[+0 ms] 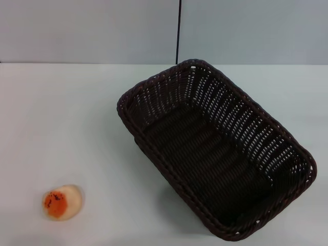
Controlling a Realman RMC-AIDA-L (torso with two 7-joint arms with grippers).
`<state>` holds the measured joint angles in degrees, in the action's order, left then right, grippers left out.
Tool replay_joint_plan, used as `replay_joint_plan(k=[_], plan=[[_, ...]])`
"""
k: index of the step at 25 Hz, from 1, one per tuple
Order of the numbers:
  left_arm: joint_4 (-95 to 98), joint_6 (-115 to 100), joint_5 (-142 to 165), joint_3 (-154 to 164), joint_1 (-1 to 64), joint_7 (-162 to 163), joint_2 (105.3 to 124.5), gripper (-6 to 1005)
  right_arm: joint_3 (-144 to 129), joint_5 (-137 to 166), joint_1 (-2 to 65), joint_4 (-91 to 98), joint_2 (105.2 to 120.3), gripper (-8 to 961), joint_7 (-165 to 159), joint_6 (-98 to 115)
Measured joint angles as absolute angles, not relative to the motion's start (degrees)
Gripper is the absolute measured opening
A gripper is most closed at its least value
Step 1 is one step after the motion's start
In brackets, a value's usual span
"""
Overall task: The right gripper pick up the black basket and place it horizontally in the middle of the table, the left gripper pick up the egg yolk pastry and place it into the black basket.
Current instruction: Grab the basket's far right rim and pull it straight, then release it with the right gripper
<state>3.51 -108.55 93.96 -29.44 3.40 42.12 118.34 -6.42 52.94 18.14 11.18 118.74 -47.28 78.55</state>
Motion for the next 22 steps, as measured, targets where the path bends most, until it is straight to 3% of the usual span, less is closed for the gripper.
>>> replay_joint_plan(k=[3, 12, 22], plan=[[3.51, -108.55, 94.03, -29.27, 3.54, 42.16, 118.24, 403, -7.06, 53.48, 18.34, 11.65, 118.58, 468, -47.49, 78.48], [3.52, -108.65, 94.02, -29.17, 4.12, 42.19, 118.21, 472, -17.54, 62.61, 17.98, 22.38, 118.29, 467, -58.58, 78.45], [3.52, -108.72, 94.15, -29.18, 4.32, 42.19, 118.21, 525, -26.05, 104.44, 22.61, 57.87, 115.05, 520, -104.51, 86.60]])
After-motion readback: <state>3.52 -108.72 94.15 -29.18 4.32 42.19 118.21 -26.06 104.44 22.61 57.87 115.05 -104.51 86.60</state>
